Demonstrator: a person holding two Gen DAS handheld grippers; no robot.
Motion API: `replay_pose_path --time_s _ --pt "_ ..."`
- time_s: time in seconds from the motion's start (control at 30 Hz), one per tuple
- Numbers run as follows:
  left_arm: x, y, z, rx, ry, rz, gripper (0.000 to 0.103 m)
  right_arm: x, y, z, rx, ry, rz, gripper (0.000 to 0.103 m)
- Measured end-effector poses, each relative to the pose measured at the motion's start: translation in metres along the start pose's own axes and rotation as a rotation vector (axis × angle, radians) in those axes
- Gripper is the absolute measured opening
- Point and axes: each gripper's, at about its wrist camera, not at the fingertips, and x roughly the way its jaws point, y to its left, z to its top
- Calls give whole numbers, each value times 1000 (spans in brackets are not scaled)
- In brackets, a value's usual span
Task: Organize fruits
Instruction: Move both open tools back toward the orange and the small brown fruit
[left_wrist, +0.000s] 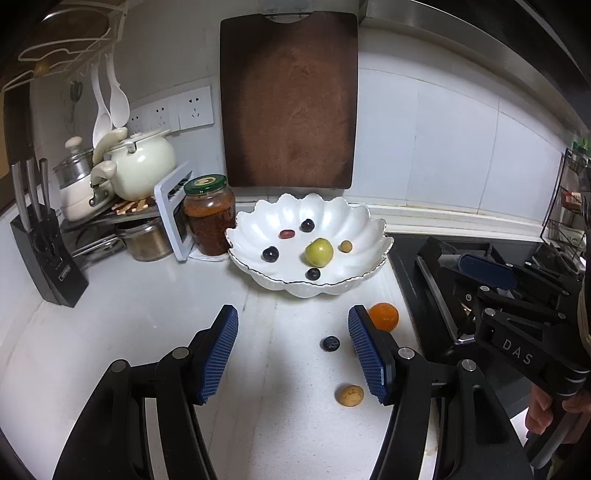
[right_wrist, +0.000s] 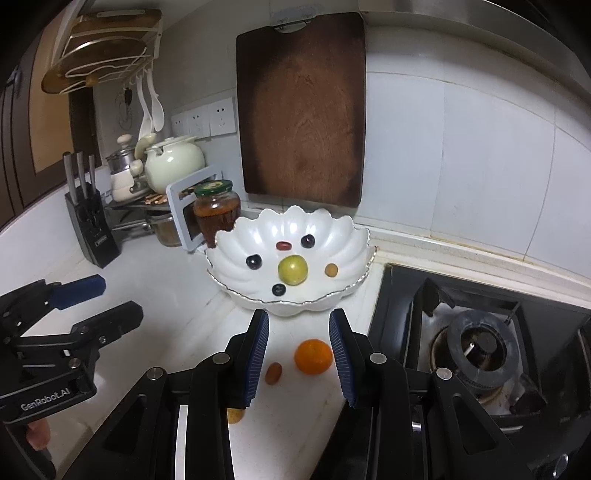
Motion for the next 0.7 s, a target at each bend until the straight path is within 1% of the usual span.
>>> replay_pose_path --time_s 0.17,0.2,0.23,0.27,0.33,0.5,0.7 --pt "0 -5 -9 -28 15 13 62 7 -4 -5 3 19 32 36" --pt "-1 -7 -11 -38 14 25 61 9 -5 -6 -4 22 40 40" --pt "-1 -10 -14 -46 11 39 61 11 -7 -8 -12 23 45 48" --pt "-1 -12 -17 -56 10 52 61 13 -9 -9 -16 23 48 50" --pt "-1 -17 -23 -86 8 76 61 19 -13 -11 -36 35 68 51" --pt "4 -30 -38 -133 44 110 61 31 -22 -19 -60 75 120 51" --pt "13 -53 -51 -121 69 156 61 41 -25 -28 -103 95 159 51"
